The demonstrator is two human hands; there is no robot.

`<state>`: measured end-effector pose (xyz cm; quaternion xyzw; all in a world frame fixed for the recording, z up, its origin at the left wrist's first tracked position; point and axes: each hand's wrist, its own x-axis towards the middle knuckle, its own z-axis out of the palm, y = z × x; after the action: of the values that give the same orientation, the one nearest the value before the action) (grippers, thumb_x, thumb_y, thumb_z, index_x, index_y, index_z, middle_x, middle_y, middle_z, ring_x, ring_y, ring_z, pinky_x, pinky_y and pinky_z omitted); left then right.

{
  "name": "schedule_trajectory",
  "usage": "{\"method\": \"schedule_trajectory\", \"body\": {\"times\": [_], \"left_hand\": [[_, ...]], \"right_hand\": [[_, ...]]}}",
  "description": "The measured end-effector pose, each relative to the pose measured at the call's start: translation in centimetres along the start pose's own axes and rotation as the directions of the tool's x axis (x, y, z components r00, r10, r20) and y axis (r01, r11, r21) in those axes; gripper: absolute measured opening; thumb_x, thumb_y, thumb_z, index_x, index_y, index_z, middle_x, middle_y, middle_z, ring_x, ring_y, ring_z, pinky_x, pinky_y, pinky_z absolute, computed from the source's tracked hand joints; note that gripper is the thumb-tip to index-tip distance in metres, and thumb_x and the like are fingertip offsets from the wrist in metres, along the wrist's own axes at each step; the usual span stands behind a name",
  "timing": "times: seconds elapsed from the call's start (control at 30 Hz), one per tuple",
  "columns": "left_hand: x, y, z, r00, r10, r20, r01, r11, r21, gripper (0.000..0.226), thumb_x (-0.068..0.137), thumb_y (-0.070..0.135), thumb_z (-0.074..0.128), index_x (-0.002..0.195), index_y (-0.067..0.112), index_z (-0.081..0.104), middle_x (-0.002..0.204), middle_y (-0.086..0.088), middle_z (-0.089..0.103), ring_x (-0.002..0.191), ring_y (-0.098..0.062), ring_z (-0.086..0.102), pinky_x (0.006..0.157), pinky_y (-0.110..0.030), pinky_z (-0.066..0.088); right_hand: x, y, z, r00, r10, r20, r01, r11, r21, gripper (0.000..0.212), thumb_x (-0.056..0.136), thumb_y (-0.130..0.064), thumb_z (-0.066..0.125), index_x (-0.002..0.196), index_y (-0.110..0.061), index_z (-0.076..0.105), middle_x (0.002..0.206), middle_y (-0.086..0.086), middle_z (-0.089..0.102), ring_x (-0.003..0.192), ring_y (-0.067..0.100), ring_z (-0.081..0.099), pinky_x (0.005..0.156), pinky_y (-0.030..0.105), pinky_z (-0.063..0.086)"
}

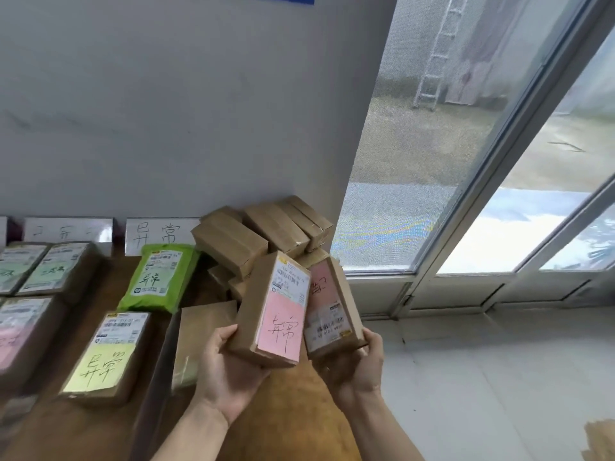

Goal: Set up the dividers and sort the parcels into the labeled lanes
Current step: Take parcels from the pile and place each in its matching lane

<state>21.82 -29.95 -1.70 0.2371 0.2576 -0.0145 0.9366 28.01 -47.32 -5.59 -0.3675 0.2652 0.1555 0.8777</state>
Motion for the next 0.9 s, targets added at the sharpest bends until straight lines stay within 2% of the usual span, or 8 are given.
{"method": "schedule_trajectory", "body": {"times": [0.07, 0.13, 0.23, 0.37, 0.47, 0.57, 0.7, 0.9], "left_hand": [[-0.6, 0.2, 0.2, 1.0, 0.01, 0.005, -0.01, 1.0, 0.012, 0.061, 0.074, 0.03, 0.055, 0.127, 0.0, 0.058, 0.122, -0.027, 0.064, 0.117, -0.042, 0.058, 0.112, -0.061, 0.029], [-1.4, 0.3, 0.3, 1.0, 0.03, 0.002, -0.03, 0.999, 0.027, 0.059, 0.078, 0.029, 0.051, 0.128, -0.002, 0.057, 0.126, -0.029, 0.061, 0.124, -0.044, 0.052, 0.112, -0.063, 0.029], [-2.8, 0.4, 0.2, 0.992, 0.116, -0.046, -0.112, 0.991, 0.069, 0.047, 0.079, 0.027, 0.051, 0.117, 0.001, 0.063, 0.116, -0.026, 0.067, 0.11, -0.04, 0.061, 0.088, -0.05, 0.054], [-4.8, 0.2, 0.1, 0.957, 0.256, -0.139, -0.203, 0.927, 0.314, 0.032, 0.098, 0.03, 0.044, 0.111, 0.012, 0.068, 0.111, -0.019, 0.071, 0.107, -0.032, 0.065, 0.097, -0.049, 0.049], [-6.4, 0.2, 0.2, 0.898, 0.423, -0.12, -0.311, 0.805, 0.505, 0.049, 0.081, 0.061, 0.058, 0.12, 0.03, 0.062, 0.108, -0.002, 0.073, 0.105, -0.019, 0.066, 0.086, -0.037, 0.052], [-7.1, 0.8, -0.9, 0.866, 0.498, -0.052, -0.351, 0.679, 0.644, 0.105, 0.034, 0.071, 0.082, 0.128, 0.035, 0.051, 0.11, 0.005, 0.07, 0.103, -0.014, 0.066, 0.086, -0.033, 0.053], [-8.7, 2.7, -2.7, 0.857, 0.515, -0.027, -0.389, 0.68, 0.622, 0.089, 0.033, 0.039, 0.084, 0.117, 0.022, 0.059, 0.101, -0.003, 0.075, 0.09, -0.019, 0.073, 0.077, -0.035, 0.057], [-13.5, 7.6, -5.9, 0.865, 0.482, 0.141, -0.474, 0.691, 0.545, 0.105, 0.026, 0.046, 0.095, 0.12, 0.017, 0.06, 0.104, -0.016, 0.073, 0.09, -0.032, 0.073, 0.063, -0.037, 0.059]], "right_hand": [[-0.5, 0.0, 0.5, 0.999, 0.028, 0.038, -0.028, 0.999, 0.021, 0.074, 0.055, -0.042, 0.069, 0.113, 0.003, 0.058, 0.107, 0.028, 0.061, 0.09, 0.038, 0.059, 0.068, 0.043, 0.05], [-1.2, -0.1, 0.9, 0.991, 0.067, 0.114, -0.066, 0.998, -0.01, 0.065, 0.073, -0.041, 0.056, 0.118, 0.006, 0.058, 0.107, 0.027, 0.064, 0.092, 0.037, 0.061, 0.071, 0.042, 0.051], [-1.8, -0.2, 1.2, 0.962, 0.129, 0.24, -0.115, 0.991, -0.07, 0.053, 0.089, -0.036, 0.037, 0.115, 0.002, 0.063, 0.096, 0.021, 0.069, 0.083, 0.03, 0.062, 0.071, 0.04, 0.048], [-3.2, 0.5, 2.8, 0.922, 0.114, 0.371, -0.057, 0.985, -0.161, 0.058, 0.067, -0.051, 0.074, 0.109, -0.012, 0.075, 0.096, 0.015, 0.07, 0.081, 0.024, 0.06, 0.073, 0.036, 0.044], [-4.4, 1.1, 4.0, 0.885, 0.079, 0.459, 0.073, 0.95, -0.305, 0.01, 0.064, -0.035, 0.08, 0.071, -0.028, 0.079, 0.064, 0.004, 0.065, 0.056, 0.012, 0.055, 0.065, 0.031, 0.039], [-4.9, 1.9, 5.1, 0.882, 0.095, 0.462, 0.151, 0.871, -0.468, 0.039, 0.056, -0.047, 0.08, 0.079, -0.019, 0.065, 0.059, -0.004, 0.062, 0.054, 0.007, 0.057, 0.054, 0.026, 0.046], [-5.7, 2.5, 6.5, 0.887, 0.089, 0.453, 0.234, 0.759, -0.607, 0.053, 0.052, -0.057, 0.08, 0.085, -0.018, 0.064, 0.067, -0.004, 0.067, 0.064, 0.011, 0.059, 0.055, 0.023, 0.044], [-7.9, 2.3, 9.5, 0.876, 0.195, 0.442, 0.267, 0.567, -0.779, 0.047, 0.082, -0.062, 0.057, 0.095, -0.02, 0.072, 0.086, 0.005, 0.077, 0.085, 0.021, 0.072, 0.074, 0.032, 0.049]]}}
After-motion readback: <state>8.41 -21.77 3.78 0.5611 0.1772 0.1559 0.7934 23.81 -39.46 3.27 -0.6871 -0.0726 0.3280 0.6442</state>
